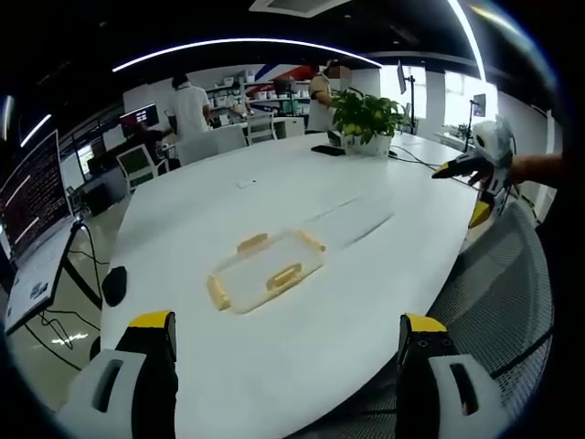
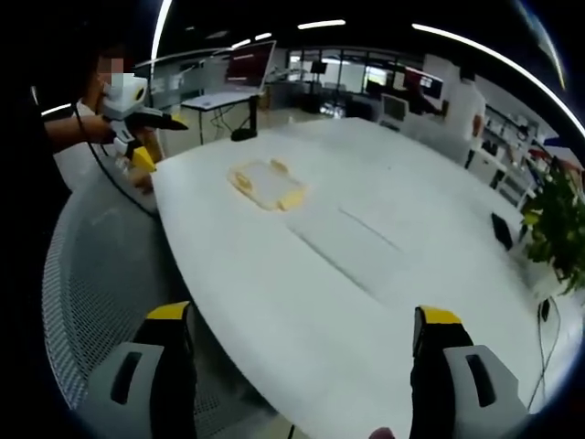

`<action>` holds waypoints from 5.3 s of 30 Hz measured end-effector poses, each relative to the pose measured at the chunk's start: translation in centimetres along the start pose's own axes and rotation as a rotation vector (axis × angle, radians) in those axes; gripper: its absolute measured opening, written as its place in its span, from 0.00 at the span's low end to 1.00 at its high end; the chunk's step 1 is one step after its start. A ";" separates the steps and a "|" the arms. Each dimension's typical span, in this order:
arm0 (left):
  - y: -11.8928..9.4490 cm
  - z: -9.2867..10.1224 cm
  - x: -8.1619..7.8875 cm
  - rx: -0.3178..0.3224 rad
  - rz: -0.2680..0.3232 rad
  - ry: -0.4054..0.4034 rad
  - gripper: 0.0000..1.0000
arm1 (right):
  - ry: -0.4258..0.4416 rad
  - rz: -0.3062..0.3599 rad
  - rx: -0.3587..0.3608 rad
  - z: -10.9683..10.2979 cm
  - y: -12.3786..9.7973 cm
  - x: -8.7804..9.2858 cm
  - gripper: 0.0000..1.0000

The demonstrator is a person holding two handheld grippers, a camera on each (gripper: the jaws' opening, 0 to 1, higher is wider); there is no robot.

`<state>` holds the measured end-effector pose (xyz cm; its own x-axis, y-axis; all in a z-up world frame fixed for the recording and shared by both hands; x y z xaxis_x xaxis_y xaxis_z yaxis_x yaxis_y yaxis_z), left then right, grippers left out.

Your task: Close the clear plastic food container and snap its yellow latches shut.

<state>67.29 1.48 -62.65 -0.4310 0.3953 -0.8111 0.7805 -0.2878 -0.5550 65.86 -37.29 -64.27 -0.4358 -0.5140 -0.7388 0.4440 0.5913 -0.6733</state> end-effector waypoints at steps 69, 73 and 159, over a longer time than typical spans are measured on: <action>9.1 -6.0 -1.2 0.208 -0.127 0.322 0.70 | -0.402 -0.115 -0.339 4.7 12.0 -12.5 0.71; 9.7 -6.4 -1.4 0.220 -0.134 0.340 0.67 | -0.410 -0.125 -0.356 4.7 13.0 -13.0 0.69; 19.6 -8.4 0.2 0.583 -0.343 0.788 0.33 | -0.530 -0.485 -0.504 4.0 26.1 -12.4 0.35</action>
<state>86.29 3.23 -72.17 -0.0066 0.9333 -0.3590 0.2414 -0.3469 -0.9063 85.96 -17.92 -72.75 -0.0097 -0.9269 -0.3751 -0.1491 0.3723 -0.9161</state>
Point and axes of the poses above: the point that each gripper's makers call its tool centre point, and the gripper's own axes: y roughly forward along the fingers, z roughly to its right, x roughly out of its underside, the point moved 7 cm from there along -y, roughly backward along the fingers, and after that the axes turned 9 degrees about -x, right-handed, at the moved point
